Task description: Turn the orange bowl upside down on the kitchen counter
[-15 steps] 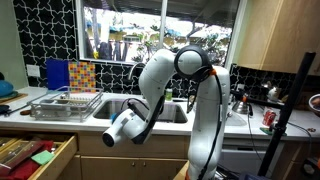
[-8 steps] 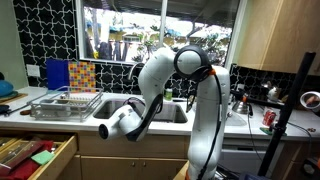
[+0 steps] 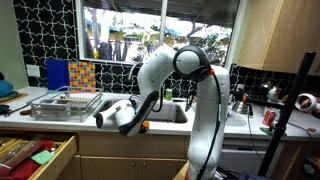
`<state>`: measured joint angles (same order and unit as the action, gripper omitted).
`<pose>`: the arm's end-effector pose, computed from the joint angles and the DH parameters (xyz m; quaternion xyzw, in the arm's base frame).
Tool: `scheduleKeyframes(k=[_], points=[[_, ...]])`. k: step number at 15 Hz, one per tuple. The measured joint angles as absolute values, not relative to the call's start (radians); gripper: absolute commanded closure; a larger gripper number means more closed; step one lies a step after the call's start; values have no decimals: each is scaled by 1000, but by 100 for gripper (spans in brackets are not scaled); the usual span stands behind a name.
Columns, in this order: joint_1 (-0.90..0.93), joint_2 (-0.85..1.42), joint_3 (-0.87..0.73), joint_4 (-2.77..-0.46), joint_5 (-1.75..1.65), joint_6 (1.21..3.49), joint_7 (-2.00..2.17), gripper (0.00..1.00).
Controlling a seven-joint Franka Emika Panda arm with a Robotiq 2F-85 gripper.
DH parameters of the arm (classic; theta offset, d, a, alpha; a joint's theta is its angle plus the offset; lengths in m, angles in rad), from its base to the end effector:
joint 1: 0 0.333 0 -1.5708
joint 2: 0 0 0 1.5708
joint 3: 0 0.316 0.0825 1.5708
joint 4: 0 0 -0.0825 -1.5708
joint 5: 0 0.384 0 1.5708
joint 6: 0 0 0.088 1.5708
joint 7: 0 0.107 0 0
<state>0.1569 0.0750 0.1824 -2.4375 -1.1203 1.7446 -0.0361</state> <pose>0.4311 0.0667 0.2713 0.7222 0.4251 -0.2441 0.4880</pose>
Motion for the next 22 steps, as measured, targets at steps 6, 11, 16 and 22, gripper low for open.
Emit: scheduleKeyframes(k=[6, 11, 16, 22], points=[[141, 85, 158, -2393, -1065, 1744, -52, 0], [117, 112, 130, -2343, -1046, 1727, -72, 0], [102, 139, 119, -2297, -969, 1710, -103, 0], [100, 139, 119, -2289, -944, 1710, -113, 0]])
